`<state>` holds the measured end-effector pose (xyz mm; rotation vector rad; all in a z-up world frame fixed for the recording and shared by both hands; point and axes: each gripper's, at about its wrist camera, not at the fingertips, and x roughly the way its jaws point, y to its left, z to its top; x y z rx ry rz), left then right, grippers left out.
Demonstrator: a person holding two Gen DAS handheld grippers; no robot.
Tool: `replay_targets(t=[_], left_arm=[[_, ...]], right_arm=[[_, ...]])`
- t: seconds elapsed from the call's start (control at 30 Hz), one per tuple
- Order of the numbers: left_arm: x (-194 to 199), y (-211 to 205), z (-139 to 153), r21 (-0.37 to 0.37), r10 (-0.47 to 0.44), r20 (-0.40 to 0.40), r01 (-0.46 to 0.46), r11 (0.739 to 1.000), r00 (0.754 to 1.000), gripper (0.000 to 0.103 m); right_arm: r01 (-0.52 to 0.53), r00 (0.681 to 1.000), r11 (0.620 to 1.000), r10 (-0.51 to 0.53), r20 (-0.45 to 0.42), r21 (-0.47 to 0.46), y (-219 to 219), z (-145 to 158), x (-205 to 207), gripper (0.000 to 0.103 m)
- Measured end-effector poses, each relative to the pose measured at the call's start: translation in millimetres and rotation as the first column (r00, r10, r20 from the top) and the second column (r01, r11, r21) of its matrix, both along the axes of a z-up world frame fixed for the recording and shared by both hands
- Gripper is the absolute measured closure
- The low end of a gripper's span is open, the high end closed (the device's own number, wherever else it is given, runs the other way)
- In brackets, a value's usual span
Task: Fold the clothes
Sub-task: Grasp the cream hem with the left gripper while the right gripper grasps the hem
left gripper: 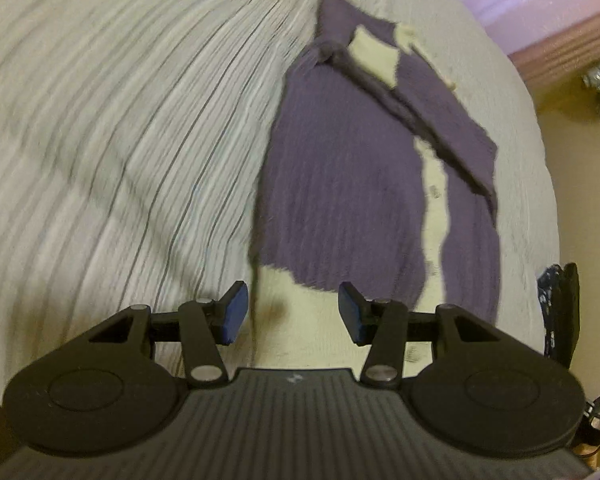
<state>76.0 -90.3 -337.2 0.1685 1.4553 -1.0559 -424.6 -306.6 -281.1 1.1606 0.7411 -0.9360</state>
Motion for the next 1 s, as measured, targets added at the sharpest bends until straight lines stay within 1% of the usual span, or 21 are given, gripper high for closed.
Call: replay_targets(t=[0.07,0.17,0.27,0.3,0.4,0.53,0.6,0.7,0.73,0.77,0.8,0.83,0.87,0.9,0.93,0.97,1.0], left_arm=[[0.5,-0.4,-17.7,-0.015,0.007,-0.012,-0.007,1.0,1.0,0.059],[2.6,-5.9,-40.0,-0.06,0.0,-0.027,-0.002,0.998,1.0,0.059],[6.1,-14.5,-56.8,-0.121,-0.009,-0.036,0.004,0.993,0.999,0.059],[8.4,-14.7,-61.0,-0.144,0.003,-0.047,-0.009,0.99,0.999,0.06],[13.8,-12.0,-73.1,-0.197,0.036,-0.102,-0.055,0.979,0.994,0.064],[14.1,-5.0,-80.2,-0.239,0.015,-0.153,-0.052,0.97,0.988,0.069],[16.7,-6.3,-83.4,-0.254,0.004,-0.179,-0.05,0.966,0.984,0.069],[20.5,-8.1,-88.3,-0.276,-0.015,-0.217,-0.047,0.96,0.976,0.069],[21.8,-8.7,-89.9,-0.284,-0.021,-0.229,-0.046,0.958,0.973,0.069],[23.1,-9.3,-91.5,-0.292,-0.027,-0.242,-0.046,0.955,0.97,0.069],[24.4,-9.9,-93.2,-0.299,-0.034,-0.254,-0.045,0.953,0.967,0.072],[23.6,-9.8,-93.3,-0.298,-0.04,-0.256,-0.04,0.954,0.966,0.076],[22.8,-9.7,-93.5,-0.296,-0.046,-0.258,-0.034,0.955,0.965,0.078],[21.9,-9.6,-93.6,-0.295,-0.052,-0.259,-0.028,0.955,0.964,0.084],[21.1,-9.4,-93.7,-0.293,-0.058,-0.261,-0.022,0.956,0.964,0.091],[20.2,-9.3,-93.8,-0.292,-0.063,-0.262,-0.016,0.956,0.963,0.091],[19.4,-9.2,-93.9,-0.29,-0.069,-0.264,-0.011,0.957,0.962,0.091]], right_arm=[[-0.01,1.0,1.0,0.01,0.016,-0.003,-4.0,-14.0,-5.8,0.028],[-0.023,0.998,1.0,0.023,0.051,-0.007,-9.6,-34.3,-13.3,0.028],[-0.021,0.992,1.0,0.022,0.123,-0.012,-19.2,-52.1,-22.2,0.028],[-0.019,0.988,1.0,0.021,0.15,-0.015,-22.3,-58.2,-24.9,0.028],[-0.004,0.974,1.0,0.005,0.225,-0.002,-32.7,-81.5,-31.1,0.029],[0.026,0.937,0.999,-0.033,0.347,0.025,-43.4,-97.4,-38.1,0.029],[0.003,0.919,0.999,-0.019,0.393,0.041,-49.2,-101.8,-39.8,0.029],[-0.085,0.902,0.995,0.057,0.428,0.047,-57.3,-108.0,-33.1,0.029],[-0.115,0.897,0.992,0.085,0.434,0.044,-59.9,-109.2,-29.5,0.035],[-0.124,0.894,0.991,0.088,0.44,0.054,-62.1,-112.9,-26.7,0.048],[-0.132,0.891,0.989,0.09,0.446,0.064,-64.3,-116.7,-24.0,0.051],[-0.139,0.888,0.987,0.091,0.452,0.075,-66.5,-120.5,-21.2,0.054],[-0.141,0.884,0.987,0.09,0.458,0.077,-67.1,-123.5,-18.9,0.055],[-0.141,0.881,0.987,0.09,0.465,0.078,-67.5,-126.4,-16.5,0.055],[-0.141,0.879,0.987,0.089,0.468,0.077,-67.0,-127.7,-15.9,0.058],[-0.14,0.878,0.987,0.088,0.471,0.077,-66.4,-128.9,-15.3,0.075],[-0.141,0.881,0.986,0.082,0.466,0.094,-65.8,-132.0,-15.1,0.085]])
